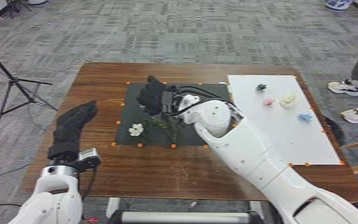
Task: Arrange flowers
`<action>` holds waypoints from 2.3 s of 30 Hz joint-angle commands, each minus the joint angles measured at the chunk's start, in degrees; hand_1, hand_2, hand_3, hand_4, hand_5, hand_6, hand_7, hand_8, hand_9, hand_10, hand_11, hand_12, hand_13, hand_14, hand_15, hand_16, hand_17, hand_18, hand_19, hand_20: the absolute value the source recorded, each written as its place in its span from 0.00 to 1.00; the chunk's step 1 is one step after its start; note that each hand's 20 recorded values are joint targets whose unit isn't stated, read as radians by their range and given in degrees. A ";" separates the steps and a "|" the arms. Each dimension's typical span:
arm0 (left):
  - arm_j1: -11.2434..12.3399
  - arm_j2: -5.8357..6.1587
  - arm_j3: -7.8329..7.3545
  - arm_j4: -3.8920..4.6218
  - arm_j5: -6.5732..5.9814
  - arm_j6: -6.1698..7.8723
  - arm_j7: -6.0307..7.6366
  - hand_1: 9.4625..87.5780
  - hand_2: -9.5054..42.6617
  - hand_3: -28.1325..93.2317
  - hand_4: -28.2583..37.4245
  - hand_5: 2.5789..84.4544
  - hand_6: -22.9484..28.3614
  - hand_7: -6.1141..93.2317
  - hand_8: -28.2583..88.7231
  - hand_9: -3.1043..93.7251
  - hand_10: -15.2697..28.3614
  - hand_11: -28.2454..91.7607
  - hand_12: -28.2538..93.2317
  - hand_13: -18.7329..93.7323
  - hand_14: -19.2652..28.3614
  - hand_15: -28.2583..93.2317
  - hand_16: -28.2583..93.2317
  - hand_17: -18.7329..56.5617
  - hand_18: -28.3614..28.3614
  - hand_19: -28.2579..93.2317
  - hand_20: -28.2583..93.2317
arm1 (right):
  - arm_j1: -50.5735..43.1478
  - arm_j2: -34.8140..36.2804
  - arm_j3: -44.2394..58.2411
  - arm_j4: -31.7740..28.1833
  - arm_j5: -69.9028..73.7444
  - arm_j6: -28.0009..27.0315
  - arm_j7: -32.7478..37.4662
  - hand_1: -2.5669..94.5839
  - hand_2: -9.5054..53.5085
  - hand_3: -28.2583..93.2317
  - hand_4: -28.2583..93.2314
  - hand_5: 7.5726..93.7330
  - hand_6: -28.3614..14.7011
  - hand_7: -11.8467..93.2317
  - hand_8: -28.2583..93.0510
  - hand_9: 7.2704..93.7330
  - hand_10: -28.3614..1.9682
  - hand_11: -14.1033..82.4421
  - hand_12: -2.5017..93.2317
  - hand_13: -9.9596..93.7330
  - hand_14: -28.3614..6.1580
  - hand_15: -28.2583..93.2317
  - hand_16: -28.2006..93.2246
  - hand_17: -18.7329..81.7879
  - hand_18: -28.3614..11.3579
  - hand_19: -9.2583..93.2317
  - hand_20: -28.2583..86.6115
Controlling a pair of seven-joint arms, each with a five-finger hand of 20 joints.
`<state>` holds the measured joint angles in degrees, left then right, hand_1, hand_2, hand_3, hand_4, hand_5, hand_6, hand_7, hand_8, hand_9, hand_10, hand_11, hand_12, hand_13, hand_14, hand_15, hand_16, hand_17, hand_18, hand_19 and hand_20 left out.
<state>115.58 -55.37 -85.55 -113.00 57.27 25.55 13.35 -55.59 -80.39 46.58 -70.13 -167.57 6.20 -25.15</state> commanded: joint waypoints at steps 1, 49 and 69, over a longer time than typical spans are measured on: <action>1.09 -0.11 -0.71 -0.36 -0.28 -0.05 1.03 0.19 0.23 0.82 0.04 0.53 0.55 0.22 0.17 0.49 0.65 0.40 0.31 0.46 0.71 0.34 0.23 0.31 0.66 0.27 0.35 | 0.21 -3.87 2.97 1.54 -6.95 -1.79 -2.52 0.57 0.12 0.72 0.00 0.78 0.80 0.46 0.20 0.81 0.65 0.62 0.37 0.67 0.47 0.84 0.59 0.45 0.22 0.73 0.69; 1.67 -1.06 -0.63 -0.44 -0.49 -0.86 1.48 0.19 0.23 0.82 0.04 0.53 0.55 0.22 0.17 0.48 0.64 0.40 0.31 0.46 0.71 0.34 0.23 0.31 0.66 0.27 0.35 | -2.45 -8.52 9.41 6.77 -18.23 -12.26 0.95 0.45 0.11 0.77 0.02 0.74 0.78 0.45 0.20 0.79 0.59 0.60 0.37 0.65 0.41 0.85 0.59 0.43 0.19 0.72 0.69; 1.33 -0.91 -0.28 -0.31 -0.27 -1.17 1.07 0.19 0.23 0.82 0.04 0.53 0.55 0.22 0.17 0.48 0.65 0.40 0.31 0.46 0.71 0.34 0.23 0.31 0.67 0.27 0.35 | -0.36 -5.96 5.03 4.19 -10.48 -10.07 6.72 0.29 0.11 0.82 0.05 0.71 0.73 0.40 0.11 0.74 0.51 0.60 0.37 0.63 0.36 0.85 0.59 0.41 0.17 0.72 0.69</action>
<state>116.66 -55.91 -86.14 -113.08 56.97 25.03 14.59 -57.93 -87.66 53.09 -64.17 -167.68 -3.85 -19.48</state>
